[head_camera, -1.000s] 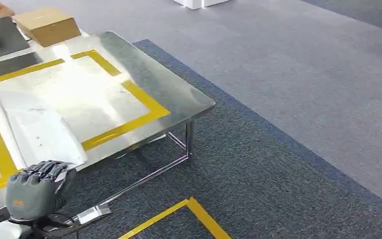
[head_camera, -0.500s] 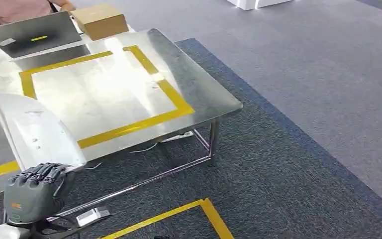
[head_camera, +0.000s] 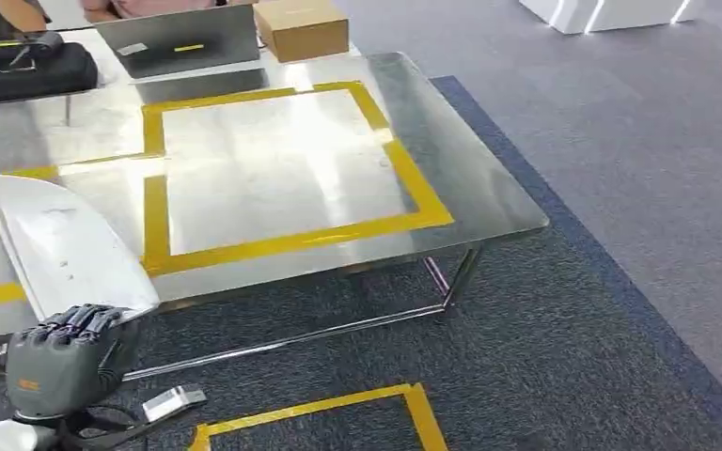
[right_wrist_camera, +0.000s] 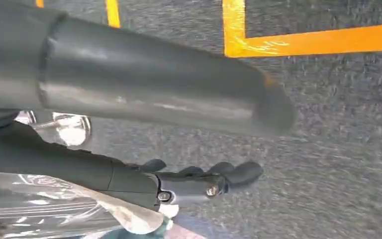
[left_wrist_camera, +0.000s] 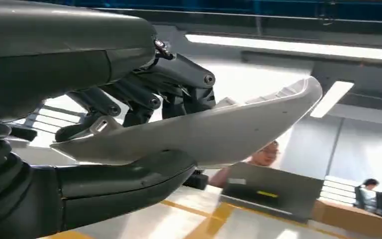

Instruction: Take the parts from the cabinet and place them on the table.

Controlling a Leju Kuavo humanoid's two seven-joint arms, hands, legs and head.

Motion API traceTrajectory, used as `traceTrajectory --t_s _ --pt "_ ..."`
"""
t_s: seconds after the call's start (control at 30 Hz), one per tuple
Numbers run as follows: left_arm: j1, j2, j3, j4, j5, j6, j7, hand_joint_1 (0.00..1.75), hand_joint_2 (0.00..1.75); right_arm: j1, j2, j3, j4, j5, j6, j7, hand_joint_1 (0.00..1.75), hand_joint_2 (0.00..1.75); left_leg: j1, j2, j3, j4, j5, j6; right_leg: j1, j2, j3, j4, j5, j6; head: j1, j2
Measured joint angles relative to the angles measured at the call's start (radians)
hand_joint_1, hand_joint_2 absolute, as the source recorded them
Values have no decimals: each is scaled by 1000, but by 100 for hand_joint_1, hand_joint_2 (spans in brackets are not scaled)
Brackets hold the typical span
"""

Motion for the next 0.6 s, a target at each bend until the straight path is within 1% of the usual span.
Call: traceTrajectory --t_s 0.03,0.07,0.1,0.13,0.17,0.2,0.27,0.3,0.33,0.37,0.4,0.43,0.47,0.5,0.53,0.57,0.6 --pt "0 0 -1 0 0 0 1 175 175 2 0 0 0 2 1 0 0 0 2 -15 1 1 0 0 -2 0 10 -35 40 1 -1 0" --pt "0 0 -2 0 0 0 1 175 175 2 0 -2 0 5 1 0 0 0 3 -28 2 3 0 -1 -5 4 37 -105 88 3 0 0" --pt "0 0 -2 0 0 0 2 175 175 2 0 -4 0 6 1 0 0 0 6 -41 3 6 -2 -6 -9 17 76 -197 139 6 -1 0" --pt "0 0 -2 0 0 0 3 175 175 2 0 -6 0 9 2 0 0 0 7 -51 0 12 -6 -12 -17 59 108 -275 170 9 0 0" --pt "-3 2 -2 0 1 0 3 175 175 4 0 -7 0 12 5 0 0 0 3 -65 -11 26 -9 -21 -22 110 118 -298 152 10 2 0" --pt "-4 3 -2 0 1 0 3 175 175 2 0 -7 -1 14 5 0 0 0 5 -77 -20 29 -5 -26 -22 98 126 -296 147 0 -2 0" --pt "-2 5 -3 0 1 0 3 175 175 8 0 -11 -2 19 7 5 0 0 11 -102 -28 26 4 -41 -16 76 124 -293 147 -8 2 0" --pt "0 5 -3 0 1 0 3 175 175 7 1 -14 -4 23 9 4 0 0 9 -114 -30 28 3 -43 -22 62 126 -297 151 -15 0 0" --pt "2 7 -3 0 1 0 3 175 175 5 4 -16 -7 24 10 4 0 0 7 -80 -35 42 -10 -48 -24 47 129 -300 153 -24 0 0" --pt "-3 11 -3 0 1 0 3 175 175 5 4 -18 -8 26 11 3 0 0 4 -32 -54 85 -40 -54 -23 36 130 -300 152 -34 -11 0" --pt "-8 11 -3 0 1 0 3 175 175 6 4 -19 -8 27 11 3 0 0 6 -5 -86 155 -76 -59 -21 21 131 -300 150 -38 -13 0" --pt "-8 10 -3 0 2 0 3 175 175 8 4 -21 -8 27 13 3 0 0 9 9 -128 245 -116 -62 -18 5 131 -300 148 -41 -12 0" --pt "-6 10 -3 0 2 0 3 175 175 10 3 -23 -8 28 13 5 0 0 12 14 -160 315 -140 -64 -15 -11 131 -300 147 -42 -13 0" --pt "-5 10 -3 0 2 0 3 175 175 11 3 -24 -8 29 14 5 0 0 13 14 -171 339 -140 -64 -14 -24 132 -299 146 -43 -12 0" --pt "-5 10 -3 0 2 0 3 175 175 10 4 -25 -8 29 15 5 0 0 13 15 -156 315 -114 -63 -13 -38 134 -299 144 -43 -13 0" --pt "-6 10 -3 0 2 0 3 175 175 9 4 -25 -8 30 15 5 0 0 12 17 -126 258 -78 -59 -12 -44 137 -299 142 -42 -13 0" --pt "-6 11 -3 0 2 0 3 175 175 7 4 -25 -8 29 15 4 0 0 11 20 -76 164 -32 -53 -11 -48 142 -300 139 -39 -12 0"
